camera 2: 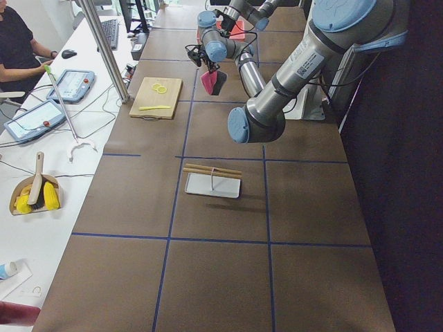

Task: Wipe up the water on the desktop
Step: 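Lift the cloth with the left gripper toward the table center while the right gripper approaches, then grasp the cloth's pink corner with the right gripper from the left gripper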

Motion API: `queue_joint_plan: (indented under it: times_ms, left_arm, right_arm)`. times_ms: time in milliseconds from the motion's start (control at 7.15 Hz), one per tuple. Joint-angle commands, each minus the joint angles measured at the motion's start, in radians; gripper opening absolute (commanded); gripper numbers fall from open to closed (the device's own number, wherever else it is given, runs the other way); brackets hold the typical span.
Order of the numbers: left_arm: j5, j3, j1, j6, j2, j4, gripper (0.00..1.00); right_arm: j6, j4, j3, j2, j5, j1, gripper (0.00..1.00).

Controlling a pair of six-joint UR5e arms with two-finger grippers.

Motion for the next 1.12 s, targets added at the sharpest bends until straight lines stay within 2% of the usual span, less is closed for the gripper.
queue_joint_plan:
  times_ms: [0,140,280,419,559,699,978]
  left_arm:
    - [0.002,0.047,0.002,-0.044,-0.038,0.0,0.02]
    - [0.002,0.047,0.002,-0.047,-0.047,0.001,0.02]
    - [0.002,0.044,0.005,-0.061,-0.05,0.001,0.02]
    - [0.002,0.041,0.016,-0.07,-0.053,0.001,0.02]
    - [0.002,0.042,0.021,-0.079,-0.064,0.0,0.02]
    - [0.002,0.042,0.03,-0.081,-0.065,0.0,0.02]
    - [0.002,0.035,0.057,-0.082,-0.065,0.0,0.02]
  right_arm:
    - [-0.062,0.0,0.0,0.036,-0.236,-0.161,0.99]
    - [-0.147,0.0,0.0,0.037,-0.327,-0.201,0.99]
    - [-0.2,-0.005,-0.003,0.04,-0.35,-0.224,0.99]
    - [-0.207,-0.043,-0.003,0.057,-0.367,-0.241,0.99]
    - [-0.235,-0.108,-0.003,0.091,-0.422,-0.275,0.99]
    - [-0.283,-0.147,-0.003,0.127,-0.453,-0.289,0.99]
    - [-0.288,-0.169,-0.004,0.137,-0.455,-0.293,0.99]
